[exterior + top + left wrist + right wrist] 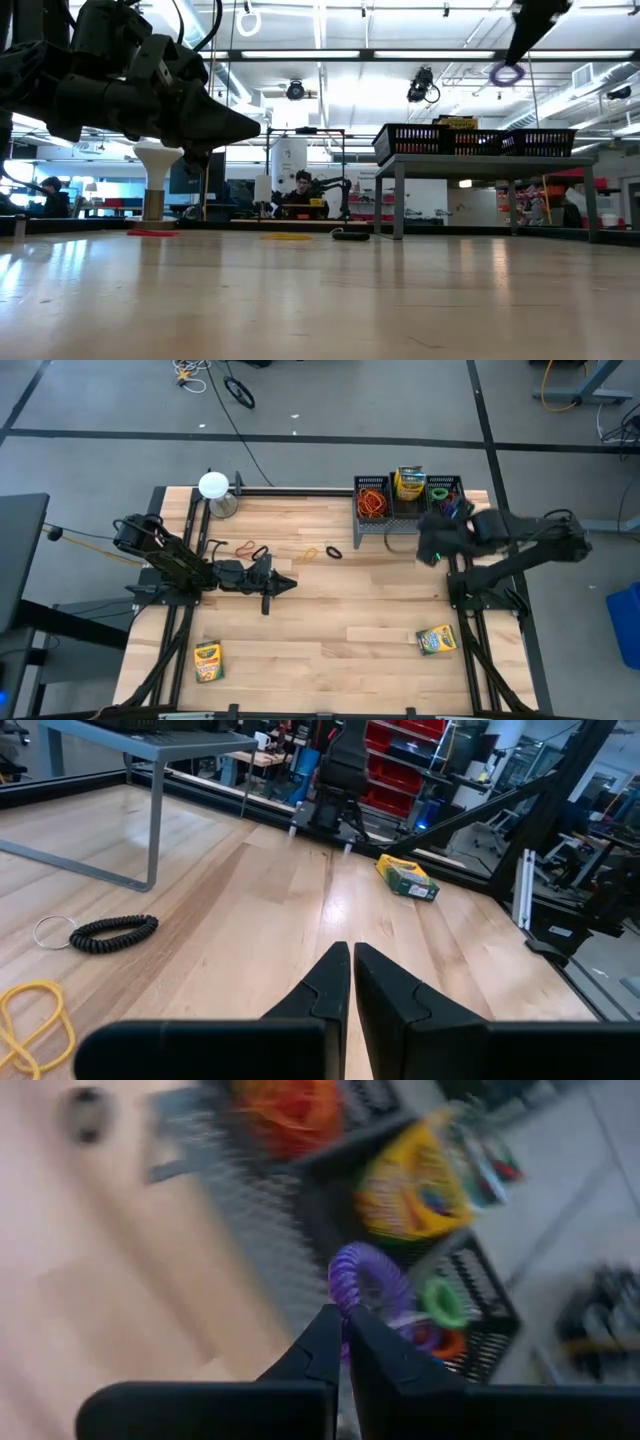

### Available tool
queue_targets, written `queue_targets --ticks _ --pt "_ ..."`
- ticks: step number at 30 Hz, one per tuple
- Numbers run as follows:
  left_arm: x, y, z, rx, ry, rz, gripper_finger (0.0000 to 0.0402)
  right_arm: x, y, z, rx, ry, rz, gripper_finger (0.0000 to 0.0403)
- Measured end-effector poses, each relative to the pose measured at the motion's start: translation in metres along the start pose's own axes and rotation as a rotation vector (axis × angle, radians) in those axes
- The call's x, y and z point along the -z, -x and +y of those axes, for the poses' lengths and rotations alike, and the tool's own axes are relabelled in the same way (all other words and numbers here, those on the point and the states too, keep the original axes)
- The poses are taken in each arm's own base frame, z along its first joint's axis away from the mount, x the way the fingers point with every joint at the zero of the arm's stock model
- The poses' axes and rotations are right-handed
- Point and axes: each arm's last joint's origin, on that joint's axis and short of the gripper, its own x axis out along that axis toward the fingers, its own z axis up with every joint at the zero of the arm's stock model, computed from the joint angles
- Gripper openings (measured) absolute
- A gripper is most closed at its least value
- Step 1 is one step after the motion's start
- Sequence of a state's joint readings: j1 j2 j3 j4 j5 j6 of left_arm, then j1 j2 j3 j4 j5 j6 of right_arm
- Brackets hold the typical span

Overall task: Pick & Place Office Desk Supplies
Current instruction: Put the purple spring keychain into the right black bin on the shelf

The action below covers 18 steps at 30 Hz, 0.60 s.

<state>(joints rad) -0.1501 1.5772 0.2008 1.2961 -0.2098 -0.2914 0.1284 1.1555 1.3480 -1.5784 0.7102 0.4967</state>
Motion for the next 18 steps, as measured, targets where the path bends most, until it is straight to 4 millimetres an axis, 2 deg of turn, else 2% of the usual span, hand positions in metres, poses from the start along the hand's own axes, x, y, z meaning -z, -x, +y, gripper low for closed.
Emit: queue_targets --ticks 7,13,18 --pt "0.0 0.0 0.0 0.0 -0.002 0.0 0.0023 0.004 -0.018 -0.047 0.172 -0.188 0.078 0.0015" --pt "-0.001 0.0 0.0 0.001 -0.027 -0.006 0.0023 0.003 -0.032 -0.07 0.244 -0.258 0.14 0.0015" --pt "-0.001 0.0 0.0 0.001 -0.026 -0.007 0.0023 -0.003 -0.044 -0.083 0.234 -0.319 0.152 0.0015"
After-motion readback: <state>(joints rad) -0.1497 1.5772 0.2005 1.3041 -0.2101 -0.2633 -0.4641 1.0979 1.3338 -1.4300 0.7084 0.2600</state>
